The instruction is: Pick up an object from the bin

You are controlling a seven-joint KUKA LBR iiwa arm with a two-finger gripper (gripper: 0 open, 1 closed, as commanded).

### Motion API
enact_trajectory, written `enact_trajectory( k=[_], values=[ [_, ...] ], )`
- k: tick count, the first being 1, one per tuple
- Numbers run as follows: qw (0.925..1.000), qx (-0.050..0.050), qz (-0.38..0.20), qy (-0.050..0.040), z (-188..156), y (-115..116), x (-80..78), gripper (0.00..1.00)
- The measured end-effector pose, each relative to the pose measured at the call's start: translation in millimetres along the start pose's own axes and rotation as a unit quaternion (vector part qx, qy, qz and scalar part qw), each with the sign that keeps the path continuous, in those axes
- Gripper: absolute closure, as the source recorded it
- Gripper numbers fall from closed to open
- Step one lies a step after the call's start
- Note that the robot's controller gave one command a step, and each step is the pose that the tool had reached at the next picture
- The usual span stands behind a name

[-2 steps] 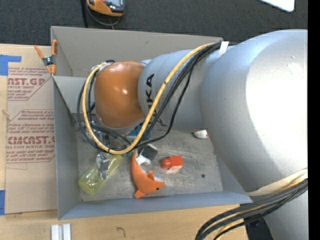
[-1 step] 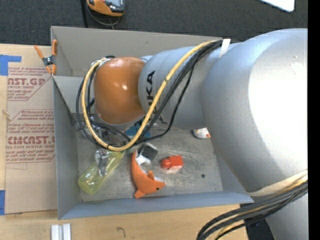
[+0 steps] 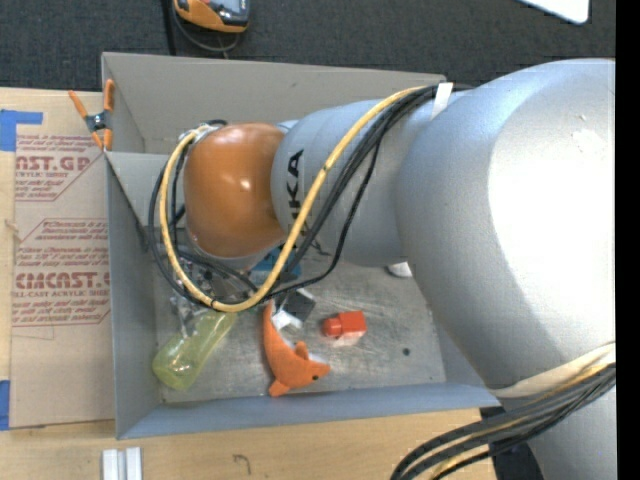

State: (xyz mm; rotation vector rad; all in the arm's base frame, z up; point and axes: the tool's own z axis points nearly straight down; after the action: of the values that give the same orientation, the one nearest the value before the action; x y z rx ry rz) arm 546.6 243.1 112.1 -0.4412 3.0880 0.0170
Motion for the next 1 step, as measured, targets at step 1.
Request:
enact_trajectory(
  k=[1],
  values=[
    [1.0000, 0.001, 0.000, -0.0016, 3.6, -2.3, 0.6, 0.00]
  ],
)
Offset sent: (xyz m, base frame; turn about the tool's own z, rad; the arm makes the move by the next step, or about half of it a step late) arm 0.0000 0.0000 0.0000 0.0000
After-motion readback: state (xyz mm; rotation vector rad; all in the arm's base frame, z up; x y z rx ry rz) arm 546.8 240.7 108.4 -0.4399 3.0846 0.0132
